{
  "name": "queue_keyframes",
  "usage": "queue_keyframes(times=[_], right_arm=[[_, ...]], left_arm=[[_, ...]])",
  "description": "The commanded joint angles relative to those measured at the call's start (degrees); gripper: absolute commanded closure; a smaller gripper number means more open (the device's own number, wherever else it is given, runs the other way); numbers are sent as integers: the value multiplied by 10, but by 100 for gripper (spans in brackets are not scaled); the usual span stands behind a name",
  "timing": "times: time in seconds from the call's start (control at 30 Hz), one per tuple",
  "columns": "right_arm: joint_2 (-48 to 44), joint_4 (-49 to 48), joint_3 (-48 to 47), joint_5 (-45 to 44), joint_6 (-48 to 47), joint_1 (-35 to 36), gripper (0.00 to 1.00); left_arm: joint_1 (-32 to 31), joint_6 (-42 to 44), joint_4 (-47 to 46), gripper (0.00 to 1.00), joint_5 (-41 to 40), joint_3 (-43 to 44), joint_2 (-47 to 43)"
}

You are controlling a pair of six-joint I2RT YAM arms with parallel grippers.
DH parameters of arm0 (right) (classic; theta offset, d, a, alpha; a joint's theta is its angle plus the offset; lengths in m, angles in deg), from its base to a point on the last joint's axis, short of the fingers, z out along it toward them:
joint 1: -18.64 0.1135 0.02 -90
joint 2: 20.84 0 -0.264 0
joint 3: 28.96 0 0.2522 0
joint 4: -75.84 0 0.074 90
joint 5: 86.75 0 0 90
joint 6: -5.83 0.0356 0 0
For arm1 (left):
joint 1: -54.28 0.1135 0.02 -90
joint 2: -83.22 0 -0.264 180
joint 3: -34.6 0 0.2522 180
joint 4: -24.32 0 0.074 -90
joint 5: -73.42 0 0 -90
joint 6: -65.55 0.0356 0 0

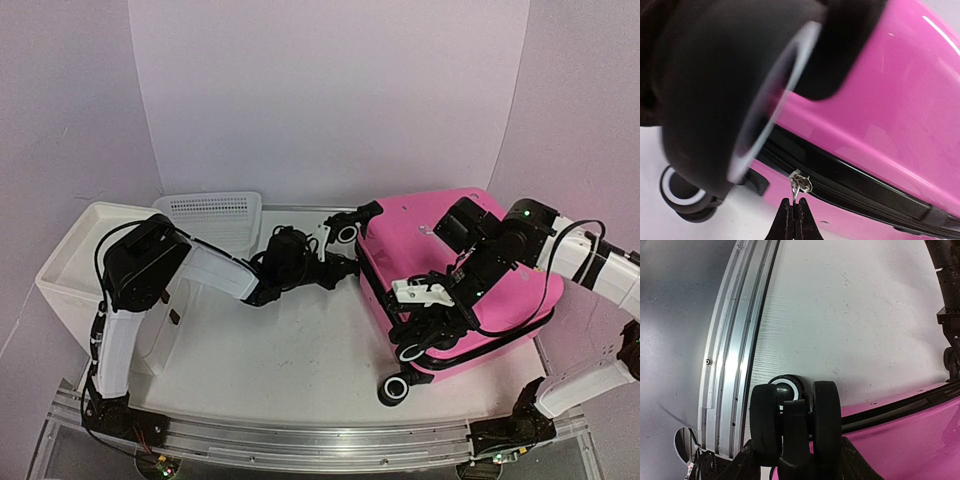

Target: Open, take out, and arrange the luggage

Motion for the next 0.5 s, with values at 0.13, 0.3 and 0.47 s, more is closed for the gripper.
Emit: queue_keyframes(times=[0.13,0.3,0.47], right_arm=[[-34,75,11,35,92,-21,100],[-4,109,-5,53,83,-21,100],[7,130,-20,81,68,-21,100]], left_arm=[[67,20,-5,100,-12,80,31],[91,55,51,99,89,167,74],[114,84,78,98,79,217,110]])
